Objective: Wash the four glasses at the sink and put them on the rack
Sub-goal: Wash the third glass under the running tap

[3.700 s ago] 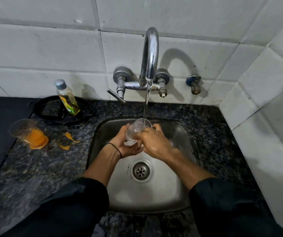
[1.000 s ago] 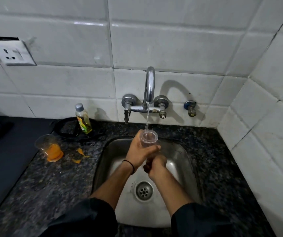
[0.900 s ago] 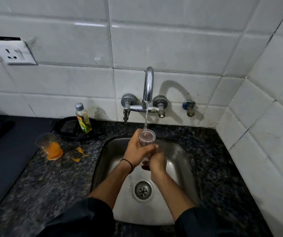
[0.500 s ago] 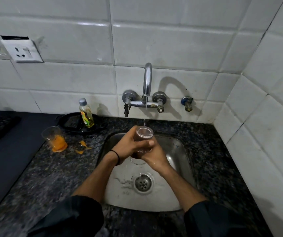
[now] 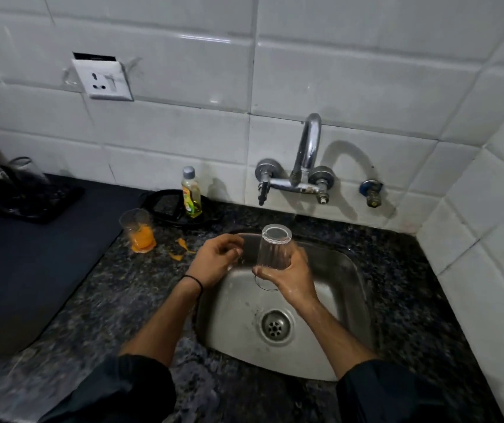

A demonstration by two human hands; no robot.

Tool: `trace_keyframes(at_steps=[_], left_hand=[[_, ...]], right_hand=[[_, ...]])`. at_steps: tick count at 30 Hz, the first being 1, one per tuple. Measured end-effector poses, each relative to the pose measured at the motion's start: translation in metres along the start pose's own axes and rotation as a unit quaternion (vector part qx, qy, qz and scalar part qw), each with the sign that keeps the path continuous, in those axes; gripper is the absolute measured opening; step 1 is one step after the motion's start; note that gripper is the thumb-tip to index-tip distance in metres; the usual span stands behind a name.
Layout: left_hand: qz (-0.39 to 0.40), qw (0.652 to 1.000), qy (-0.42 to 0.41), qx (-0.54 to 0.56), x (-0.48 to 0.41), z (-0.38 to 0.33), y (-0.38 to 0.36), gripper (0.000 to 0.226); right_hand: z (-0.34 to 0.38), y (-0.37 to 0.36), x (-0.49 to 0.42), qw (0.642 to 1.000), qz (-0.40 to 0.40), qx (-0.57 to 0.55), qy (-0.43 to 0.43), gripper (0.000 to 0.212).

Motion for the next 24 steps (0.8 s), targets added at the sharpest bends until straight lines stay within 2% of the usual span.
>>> trace_keyframes(at_steps=[2,4,8,11,13,17,19,21,24], left_hand=[[-0.019,1.0,0.007,-0.001,0.0,0.006,0.013,0.02],[-0.03,0.999,0.016,0.0,0.0,0.013,0.031,0.02],[-0.074,0.996,0.024,0.031,-0.002,0.024,0.078,0.021],[-0.121,0.99,0.021,0.07,-0.001,0.029,0.121,0.02],[-0.155,0.983,0.018,0.099,-0.001,0.036,0.155,0.02],[-0.217,0.968,0.024,0.122,-0.007,0.063,0.233,0.021],[-0.244,0.961,0.033,0.122,-0.013,0.081,0.277,0.022],[-0.275,0.952,0.057,0.125,-0.019,0.101,0.321,0.025],[-0.332,0.931,0.098,0.114,-0.03,0.136,0.38,0.026]], right_hand=[[0.007,-0.01,-0.004,0.999,-0.013,0.045,0.004,0.076],[0.014,-0.026,-0.01,0.999,-0.009,0.044,-0.001,0.071],[0.04,-0.064,-0.028,0.994,0.031,-0.106,-0.007,0.058],[0.078,-0.101,-0.038,0.972,0.088,-0.217,-0.005,0.028],[0.107,-0.131,-0.046,0.952,0.126,-0.278,-0.008,0.018],[0.155,-0.206,-0.071,0.916,0.171,-0.356,-0.073,0.023],[0.182,-0.249,-0.088,0.906,0.183,-0.367,-0.1,0.017],[0.206,-0.294,-0.105,0.904,0.198,-0.363,-0.107,0.008],[0.233,-0.356,-0.124,0.908,0.226,-0.336,-0.108,0.013]])
Point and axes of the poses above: each hand's wrist, its own x-axis away from the middle knuckle, its own y-axis out of the back of the hand, z = x × y, the point moved 2 cm from there along -x, towards the middle knuckle, and after that the axes turned 6 degrees about y, right-handed, at the moved point
